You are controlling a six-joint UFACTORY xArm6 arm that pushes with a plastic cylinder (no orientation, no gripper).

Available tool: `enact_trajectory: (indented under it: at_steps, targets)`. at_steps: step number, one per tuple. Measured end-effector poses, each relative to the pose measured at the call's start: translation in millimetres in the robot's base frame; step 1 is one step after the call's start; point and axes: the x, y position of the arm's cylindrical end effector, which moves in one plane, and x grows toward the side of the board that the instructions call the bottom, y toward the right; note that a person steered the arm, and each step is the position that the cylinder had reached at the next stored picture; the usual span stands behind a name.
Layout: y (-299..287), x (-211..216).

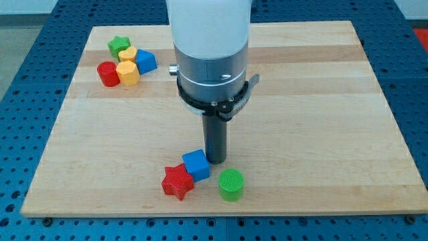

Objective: Push blue triangle to the top of the board

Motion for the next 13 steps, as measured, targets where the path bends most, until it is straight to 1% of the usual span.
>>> enact_trajectory:
  at_steps: [3,4,5,6,8,9,10,11,13]
  targets:
    - [0,-6]
    - [1,-35]
    - [-10,-126]
    - [-38,-231]
    - [-52,-269]
    - [-113,-297]
    - [-190,-311]
    - [-215,-310]
    - [-242,-317]
